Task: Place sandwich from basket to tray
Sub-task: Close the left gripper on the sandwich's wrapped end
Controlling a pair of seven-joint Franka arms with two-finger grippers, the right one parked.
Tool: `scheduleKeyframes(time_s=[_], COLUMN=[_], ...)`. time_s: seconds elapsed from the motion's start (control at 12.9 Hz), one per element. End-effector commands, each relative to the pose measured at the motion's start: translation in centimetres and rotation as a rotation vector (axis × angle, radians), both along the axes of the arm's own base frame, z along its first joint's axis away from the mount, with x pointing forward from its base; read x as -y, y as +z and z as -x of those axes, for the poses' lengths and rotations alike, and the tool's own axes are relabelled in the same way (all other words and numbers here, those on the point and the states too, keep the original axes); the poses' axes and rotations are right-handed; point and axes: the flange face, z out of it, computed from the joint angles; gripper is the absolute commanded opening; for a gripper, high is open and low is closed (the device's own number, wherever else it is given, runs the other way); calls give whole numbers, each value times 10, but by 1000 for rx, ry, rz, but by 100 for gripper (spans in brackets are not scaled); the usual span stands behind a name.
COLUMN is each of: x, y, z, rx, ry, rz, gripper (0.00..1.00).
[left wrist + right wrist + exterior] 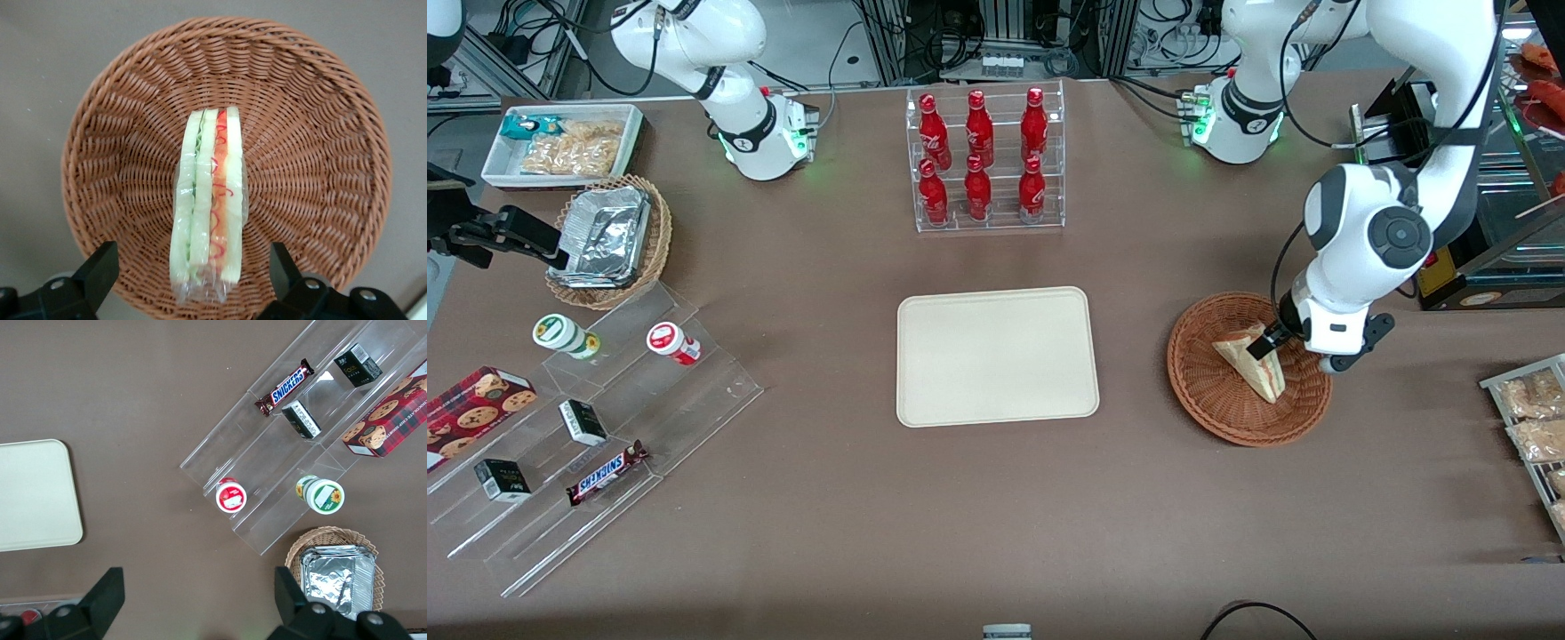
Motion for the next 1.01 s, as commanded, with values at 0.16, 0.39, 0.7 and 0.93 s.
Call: scheduleKeyframes(time_s=[0.16, 0.39, 0.7, 0.93], x=[4, 4, 6, 18], y=[-39, -42, -33, -8], z=[-3, -3, -9, -20], rx=[-2, -10, 7, -7], ry=[57, 65, 59, 26], rz=[28, 30, 33, 33], gripper=[100, 45, 4, 4])
